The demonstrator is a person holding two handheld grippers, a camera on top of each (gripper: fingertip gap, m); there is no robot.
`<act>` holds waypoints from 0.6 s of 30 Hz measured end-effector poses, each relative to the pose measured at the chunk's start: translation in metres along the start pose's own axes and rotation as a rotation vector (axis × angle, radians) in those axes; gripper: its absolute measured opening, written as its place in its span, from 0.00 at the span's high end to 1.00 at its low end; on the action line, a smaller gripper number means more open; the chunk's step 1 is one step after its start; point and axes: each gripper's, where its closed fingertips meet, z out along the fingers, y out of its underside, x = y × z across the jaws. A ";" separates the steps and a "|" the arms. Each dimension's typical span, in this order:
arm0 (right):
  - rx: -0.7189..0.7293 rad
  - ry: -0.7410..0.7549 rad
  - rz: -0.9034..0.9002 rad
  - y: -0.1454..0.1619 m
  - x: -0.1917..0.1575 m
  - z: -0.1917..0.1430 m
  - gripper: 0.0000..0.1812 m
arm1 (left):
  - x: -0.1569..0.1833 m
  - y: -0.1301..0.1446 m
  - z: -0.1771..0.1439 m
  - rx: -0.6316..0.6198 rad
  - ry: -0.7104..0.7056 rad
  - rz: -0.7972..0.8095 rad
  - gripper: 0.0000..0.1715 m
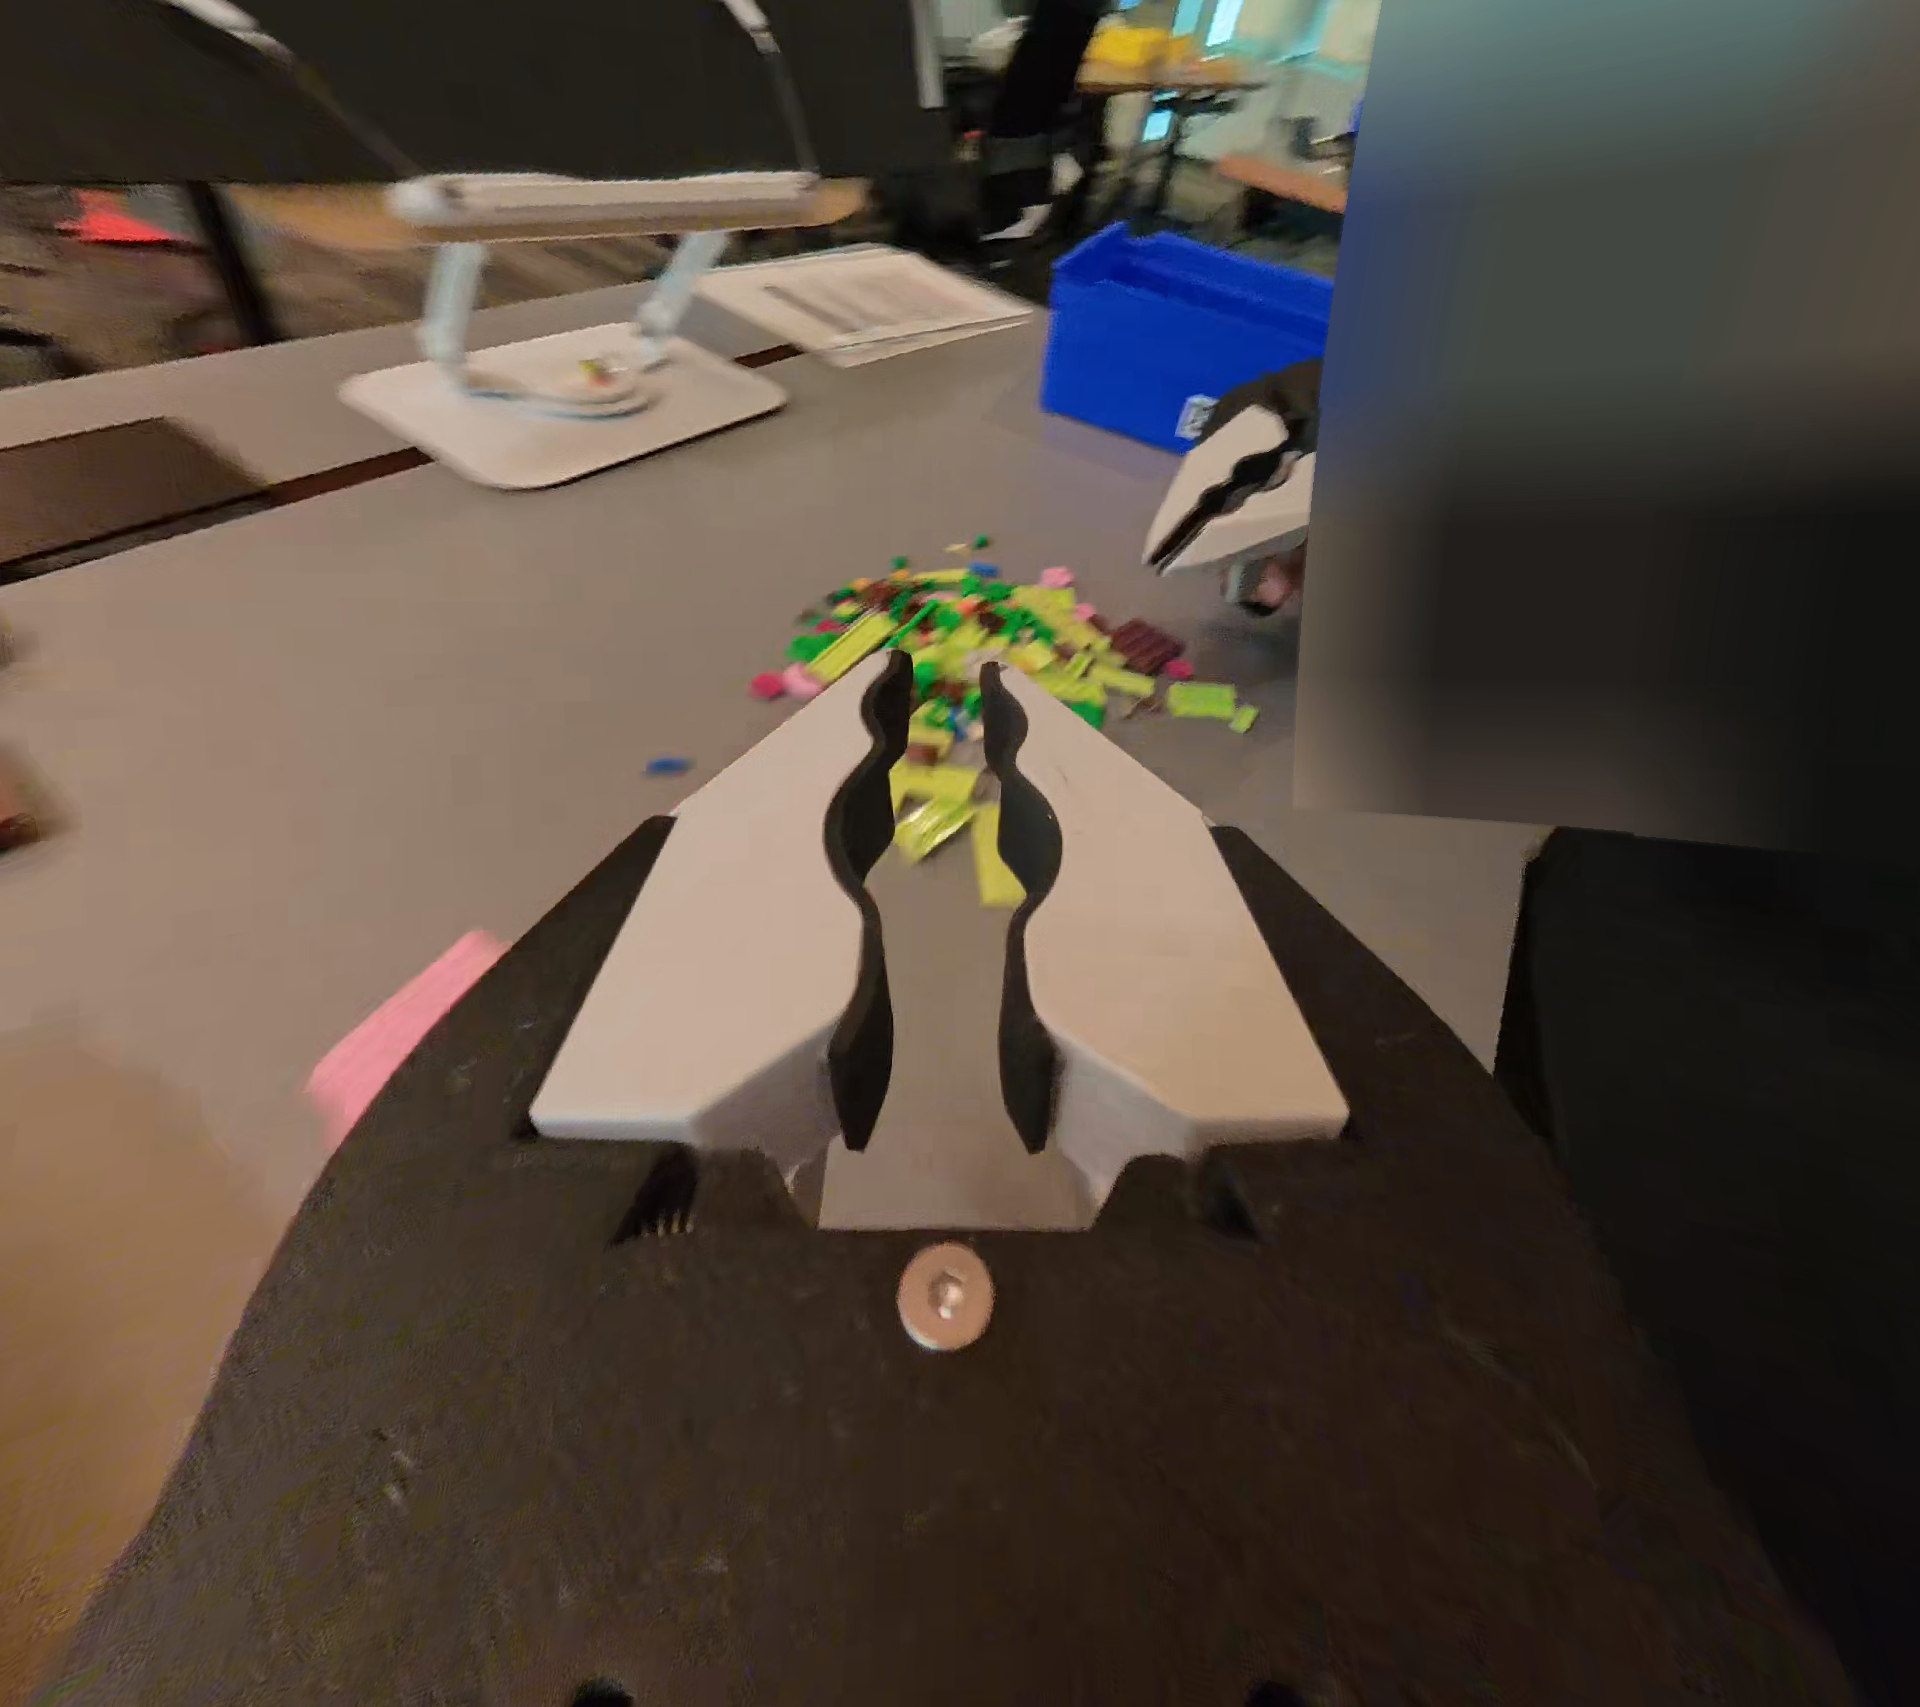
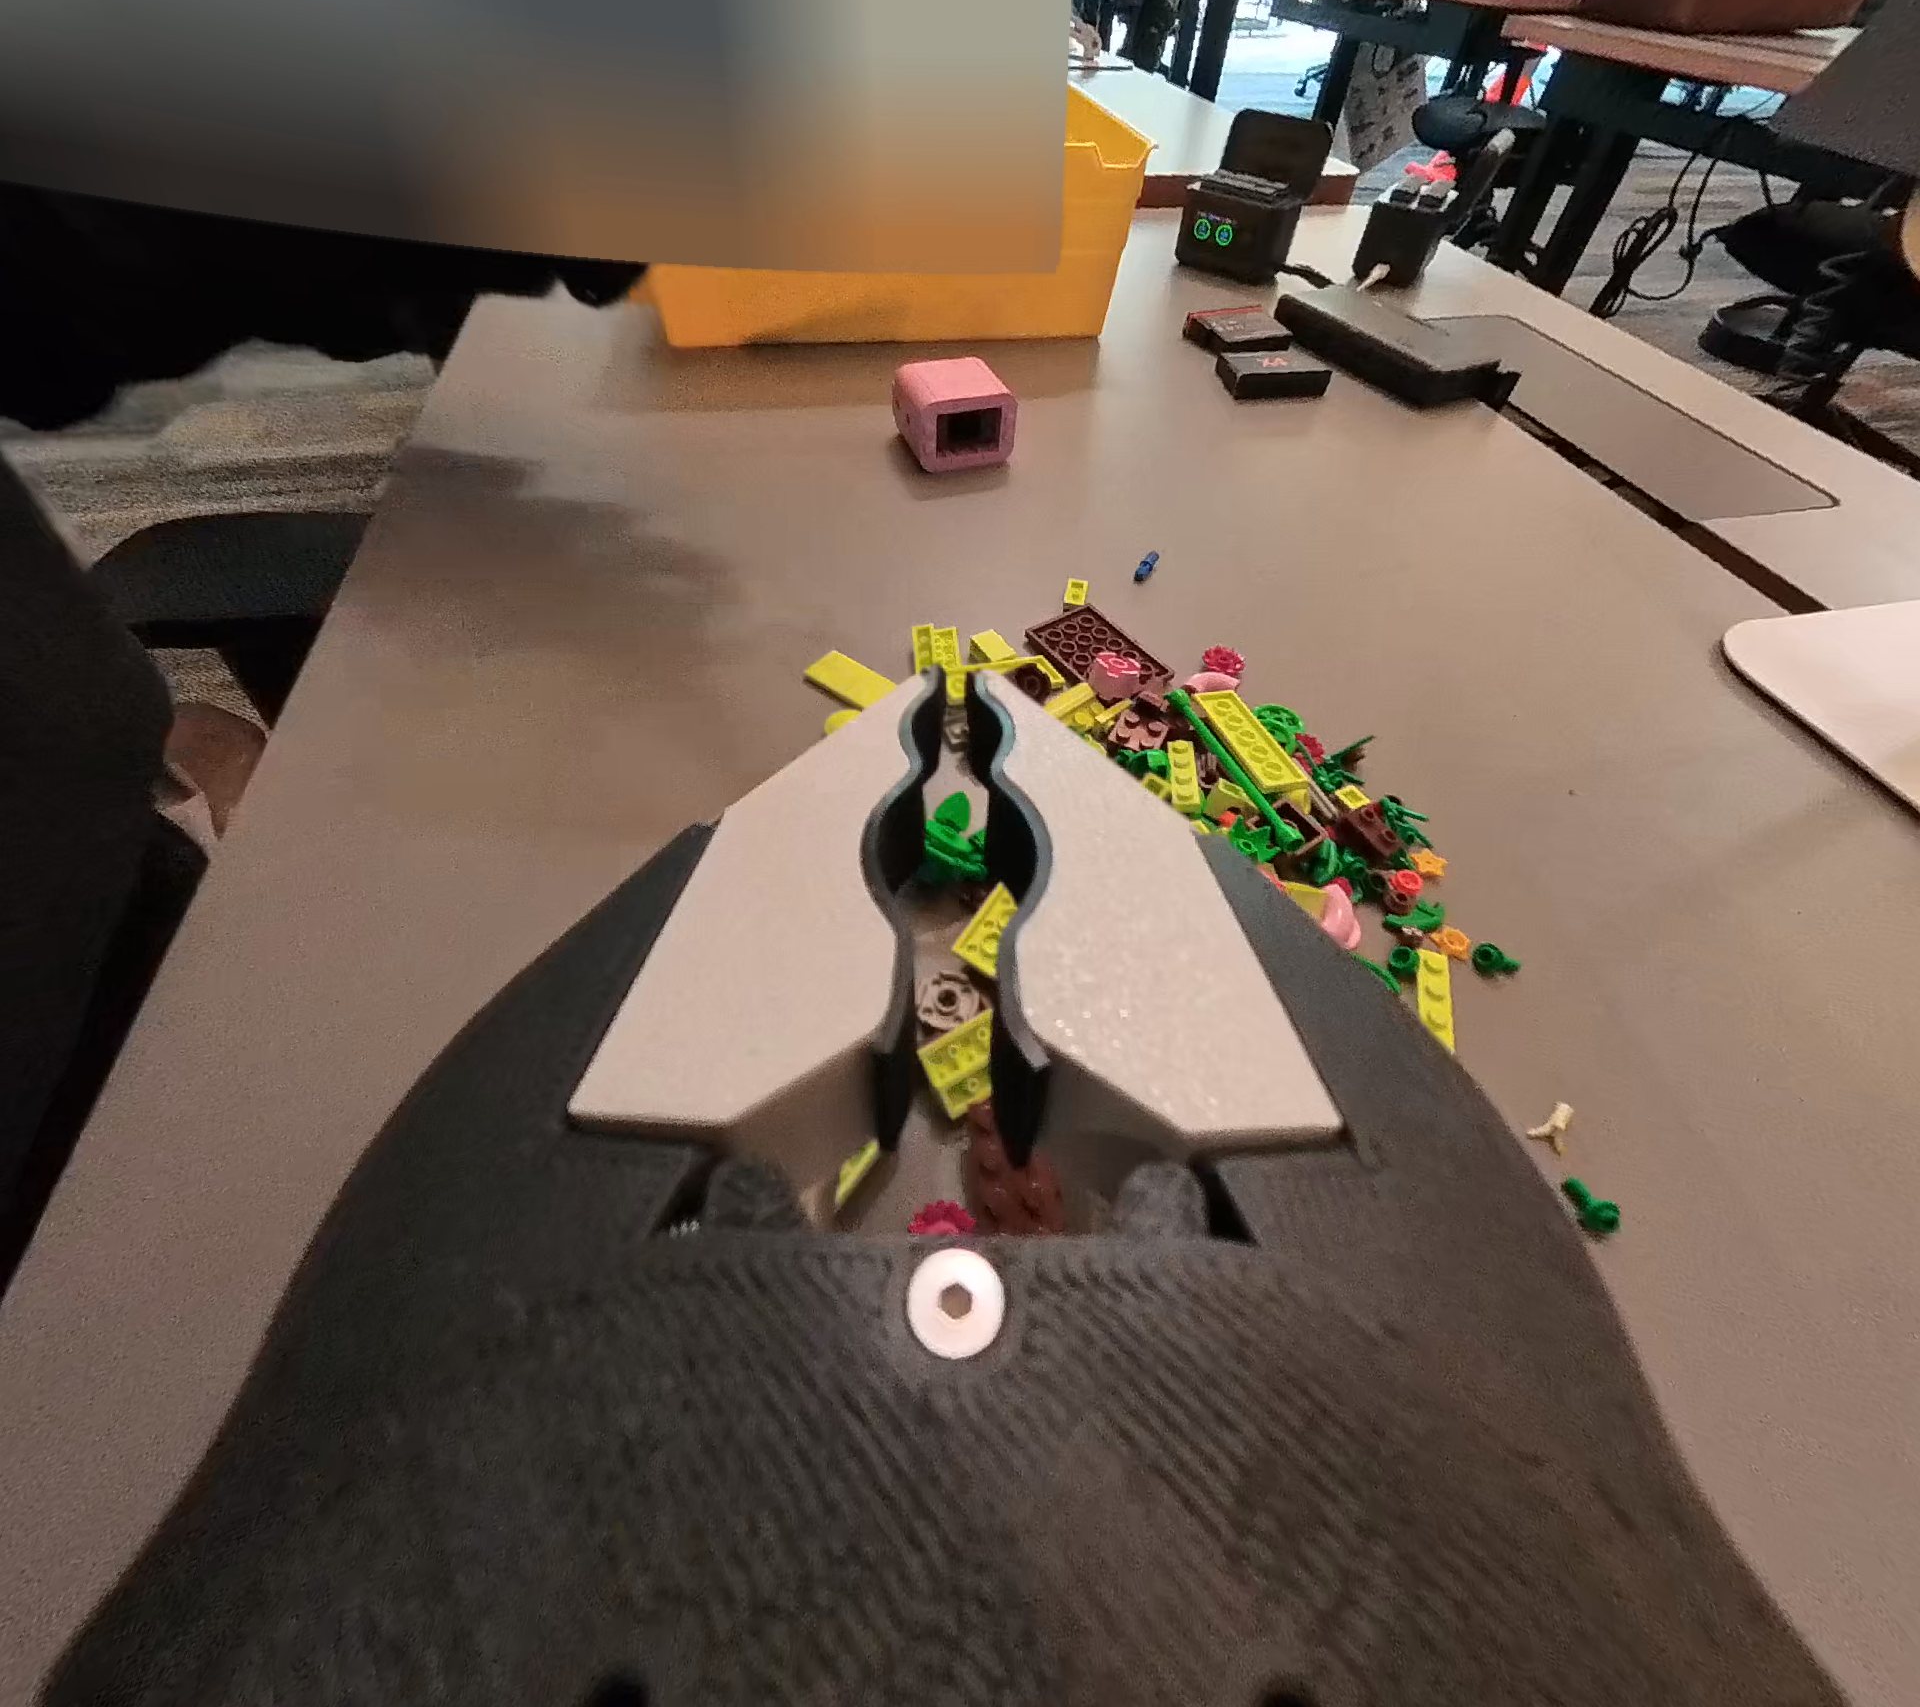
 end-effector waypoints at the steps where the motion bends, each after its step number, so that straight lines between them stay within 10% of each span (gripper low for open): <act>1: 0.000 -0.002 -0.003 0.000 -0.001 0.001 1.00 | -0.004 0.002 -0.022 -0.010 -0.070 0.006 0.94; 6: -0.007 -0.024 -0.005 0.000 -0.008 0.010 0.99 | -0.002 0.024 -0.108 -0.029 -0.309 0.002 0.95; 18: 0.033 -0.078 -0.045 -0.042 -0.053 0.027 0.92 | 0.042 0.039 -0.196 0.031 -0.504 0.010 0.93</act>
